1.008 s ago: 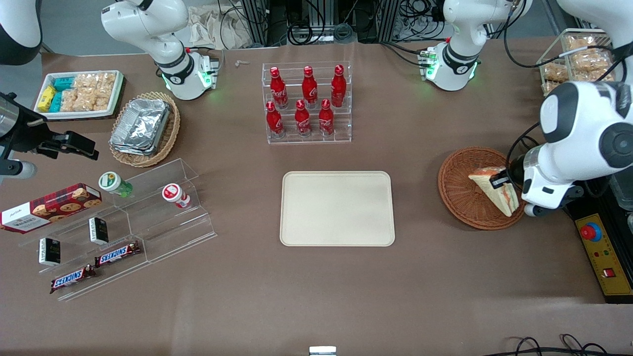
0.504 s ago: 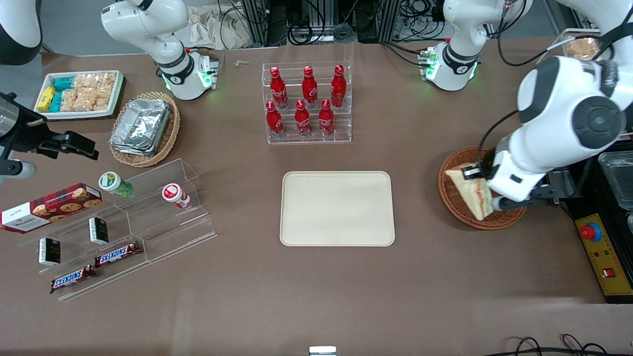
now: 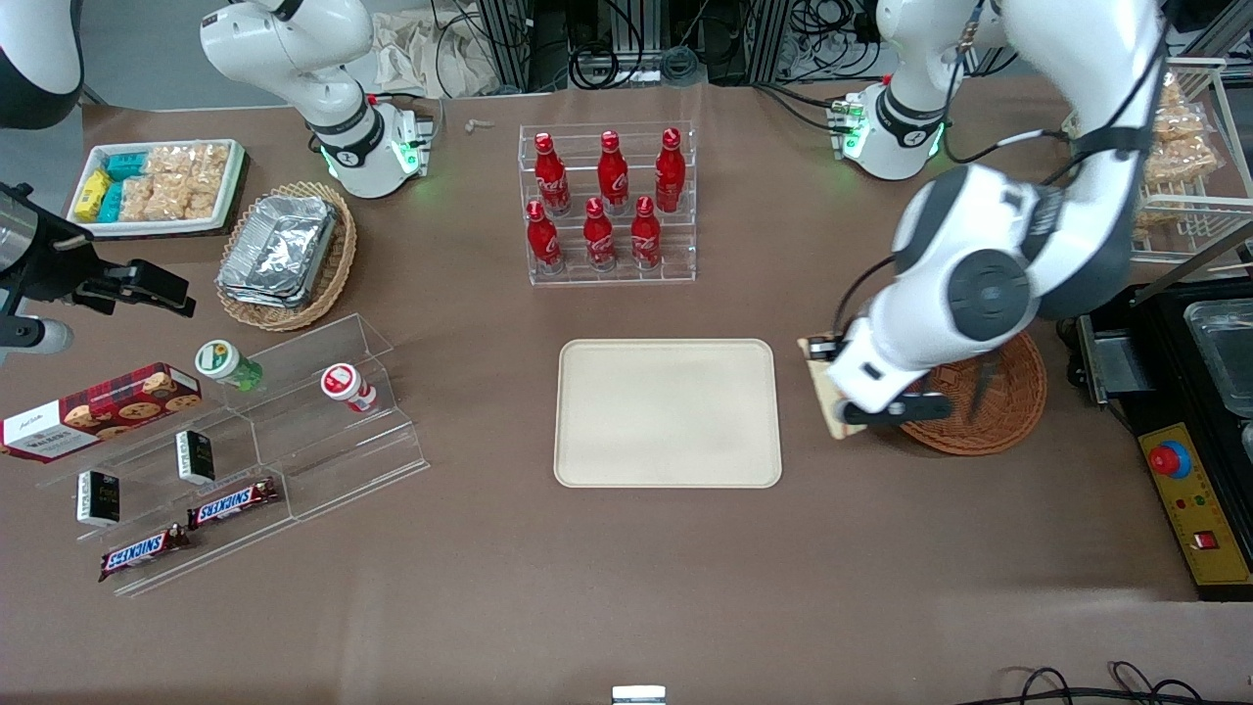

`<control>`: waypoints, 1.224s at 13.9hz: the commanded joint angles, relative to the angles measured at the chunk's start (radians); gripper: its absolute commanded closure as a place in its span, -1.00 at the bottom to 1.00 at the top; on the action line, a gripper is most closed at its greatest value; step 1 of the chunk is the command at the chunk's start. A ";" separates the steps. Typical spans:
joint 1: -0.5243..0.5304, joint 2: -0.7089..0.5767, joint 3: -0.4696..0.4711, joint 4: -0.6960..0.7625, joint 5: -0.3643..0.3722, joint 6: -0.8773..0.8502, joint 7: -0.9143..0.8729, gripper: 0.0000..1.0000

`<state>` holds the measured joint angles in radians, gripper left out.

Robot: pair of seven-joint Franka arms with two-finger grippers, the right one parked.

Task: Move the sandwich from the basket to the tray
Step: 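Carry the sandwich over the cream tray and lower it onto it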

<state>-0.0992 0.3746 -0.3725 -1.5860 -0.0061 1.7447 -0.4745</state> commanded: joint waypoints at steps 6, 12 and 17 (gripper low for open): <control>-0.106 0.205 0.003 0.037 0.074 0.143 -0.015 1.00; -0.111 0.299 0.003 0.037 0.074 0.220 -0.003 1.00; -0.109 0.326 0.004 0.035 0.072 0.260 -0.002 0.31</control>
<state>-0.2005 0.6868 -0.3724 -1.5825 0.0551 2.0069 -0.4756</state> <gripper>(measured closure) 0.850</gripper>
